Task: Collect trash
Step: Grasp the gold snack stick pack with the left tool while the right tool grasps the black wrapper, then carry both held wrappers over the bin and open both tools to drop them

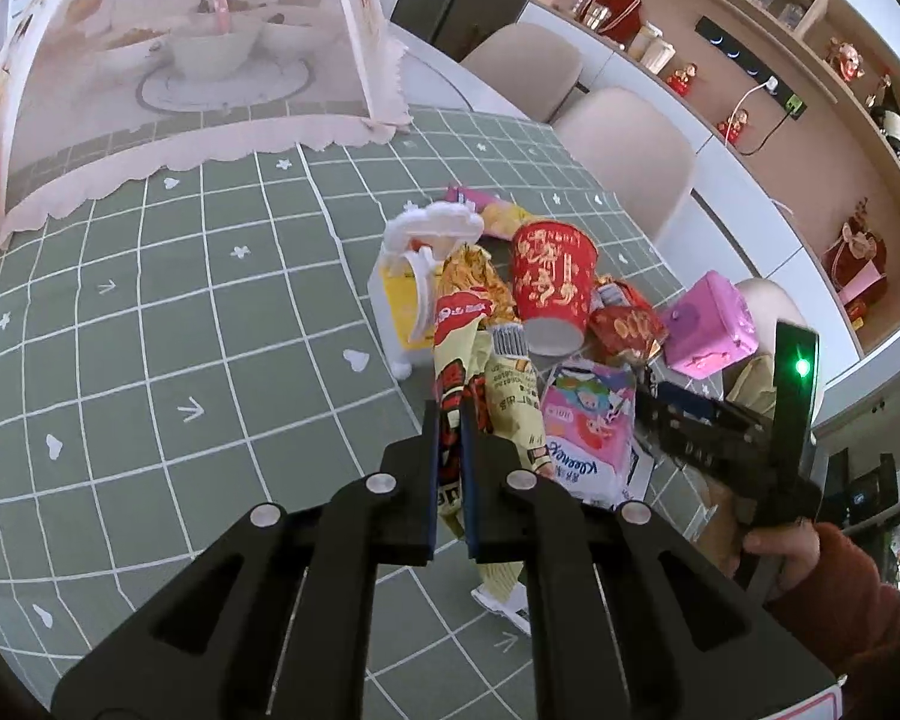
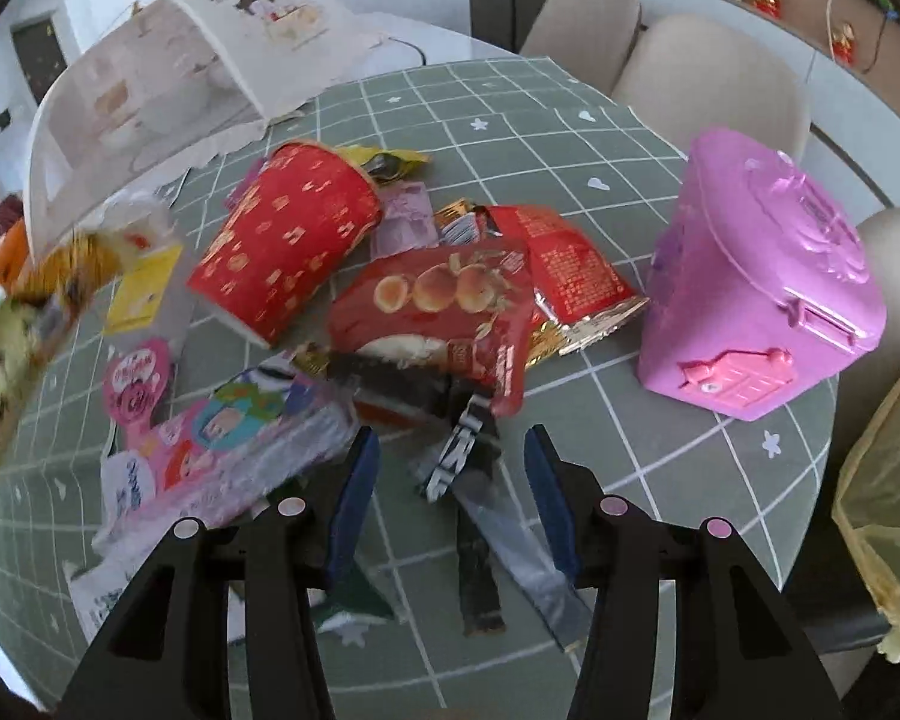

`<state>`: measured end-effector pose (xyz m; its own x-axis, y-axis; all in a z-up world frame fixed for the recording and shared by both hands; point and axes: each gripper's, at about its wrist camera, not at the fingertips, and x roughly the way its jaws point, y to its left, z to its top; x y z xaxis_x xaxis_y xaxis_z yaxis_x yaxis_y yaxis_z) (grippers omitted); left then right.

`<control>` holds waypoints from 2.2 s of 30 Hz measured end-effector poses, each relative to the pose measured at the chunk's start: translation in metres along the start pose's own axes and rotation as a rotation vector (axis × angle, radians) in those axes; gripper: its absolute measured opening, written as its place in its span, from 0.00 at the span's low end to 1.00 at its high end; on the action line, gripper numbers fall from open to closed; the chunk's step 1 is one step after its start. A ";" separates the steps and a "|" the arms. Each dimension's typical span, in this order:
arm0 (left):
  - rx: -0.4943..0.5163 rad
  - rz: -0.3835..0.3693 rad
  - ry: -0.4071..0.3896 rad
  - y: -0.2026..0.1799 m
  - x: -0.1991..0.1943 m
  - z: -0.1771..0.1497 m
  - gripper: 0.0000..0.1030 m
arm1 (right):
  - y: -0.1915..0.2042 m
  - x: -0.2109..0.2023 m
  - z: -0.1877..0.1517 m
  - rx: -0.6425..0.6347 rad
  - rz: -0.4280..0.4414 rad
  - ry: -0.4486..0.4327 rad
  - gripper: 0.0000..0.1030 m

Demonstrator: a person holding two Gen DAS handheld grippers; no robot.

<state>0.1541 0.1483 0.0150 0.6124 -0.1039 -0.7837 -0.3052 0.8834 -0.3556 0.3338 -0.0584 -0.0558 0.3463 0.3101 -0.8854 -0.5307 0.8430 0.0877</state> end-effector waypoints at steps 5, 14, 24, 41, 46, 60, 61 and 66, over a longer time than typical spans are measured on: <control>0.033 0.006 -0.009 -0.009 -0.001 0.000 0.05 | -0.001 -0.014 0.001 0.022 0.050 -0.001 0.23; 0.117 -0.005 -0.020 -0.034 -0.004 0.004 0.05 | -0.008 -0.074 -0.011 0.054 0.065 -0.078 0.23; 0.233 -0.066 -0.047 -0.105 -0.007 0.024 0.05 | -0.051 -0.134 -0.031 0.140 0.043 -0.190 0.23; 0.395 -0.298 -0.022 -0.327 0.066 0.012 0.05 | -0.232 -0.215 -0.078 0.293 -0.139 -0.308 0.23; 0.389 -0.309 0.028 -0.376 0.103 0.010 0.05 | -0.287 -0.223 -0.077 0.329 -0.180 -0.310 0.23; 0.422 -0.355 0.174 -0.483 0.198 -0.005 0.05 | -0.382 -0.201 -0.079 0.405 -0.221 -0.257 0.23; 0.429 -0.349 0.187 -0.486 0.202 -0.009 0.05 | -0.386 -0.198 -0.080 0.403 -0.220 -0.251 0.23; 0.428 -0.335 0.256 -0.495 0.220 -0.022 0.05 | -0.399 -0.188 -0.079 0.405 -0.211 -0.225 0.23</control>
<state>0.4242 -0.3220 0.0077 0.4130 -0.4681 -0.7812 0.2275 0.8836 -0.4092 0.4194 -0.4878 0.0400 0.5956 0.1640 -0.7864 -0.1039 0.9864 0.1271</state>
